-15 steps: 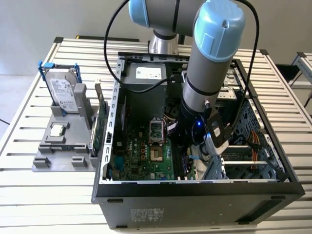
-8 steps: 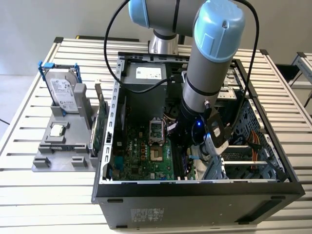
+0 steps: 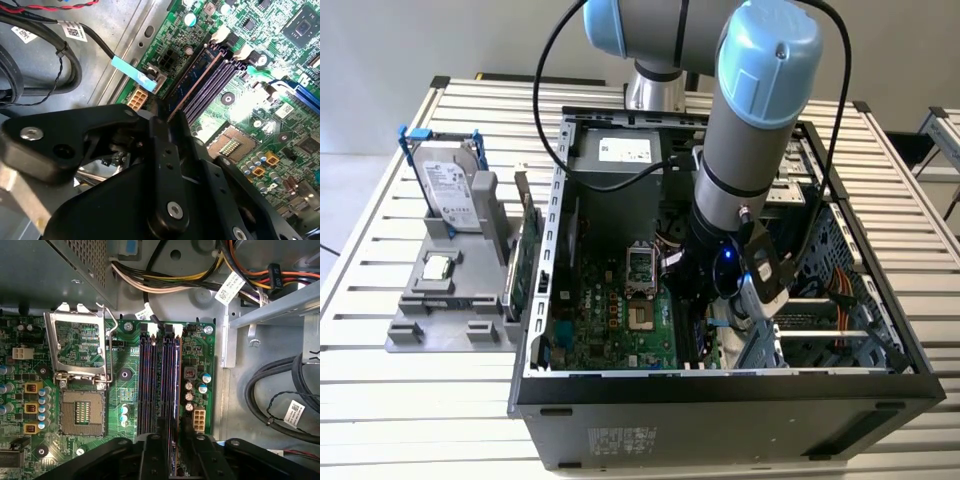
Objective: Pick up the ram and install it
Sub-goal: 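Insert the ram into the slot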
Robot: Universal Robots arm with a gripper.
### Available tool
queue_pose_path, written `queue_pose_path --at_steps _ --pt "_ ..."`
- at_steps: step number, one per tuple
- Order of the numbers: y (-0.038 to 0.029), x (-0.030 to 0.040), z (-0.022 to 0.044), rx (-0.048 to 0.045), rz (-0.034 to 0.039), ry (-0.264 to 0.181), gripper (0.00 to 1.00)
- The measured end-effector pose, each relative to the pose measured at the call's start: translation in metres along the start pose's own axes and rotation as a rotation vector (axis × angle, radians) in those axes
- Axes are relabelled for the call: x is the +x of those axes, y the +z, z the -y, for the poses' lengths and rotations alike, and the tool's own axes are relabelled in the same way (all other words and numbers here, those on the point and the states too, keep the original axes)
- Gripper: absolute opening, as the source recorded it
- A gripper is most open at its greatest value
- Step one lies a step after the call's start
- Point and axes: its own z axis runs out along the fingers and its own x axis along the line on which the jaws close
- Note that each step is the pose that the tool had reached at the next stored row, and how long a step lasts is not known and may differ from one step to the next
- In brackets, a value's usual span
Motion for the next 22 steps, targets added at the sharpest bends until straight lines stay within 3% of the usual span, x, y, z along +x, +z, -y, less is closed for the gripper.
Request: queue_pose_path --at_steps 5,8,15,22 --pt "-0.0006 0.0000 0.0000 -0.0001 0.0000 0.000 1.00" --pt "-0.0056 0.0000 -0.0001 -0.0001 0.0000 0.000 1.00" --pt "-0.0247 -0.0002 -0.0006 0.0002 0.0000 0.000 1.00" --pt "-0.0324 -0.0004 -0.0007 0.0026 0.0000 0.000 1.00"
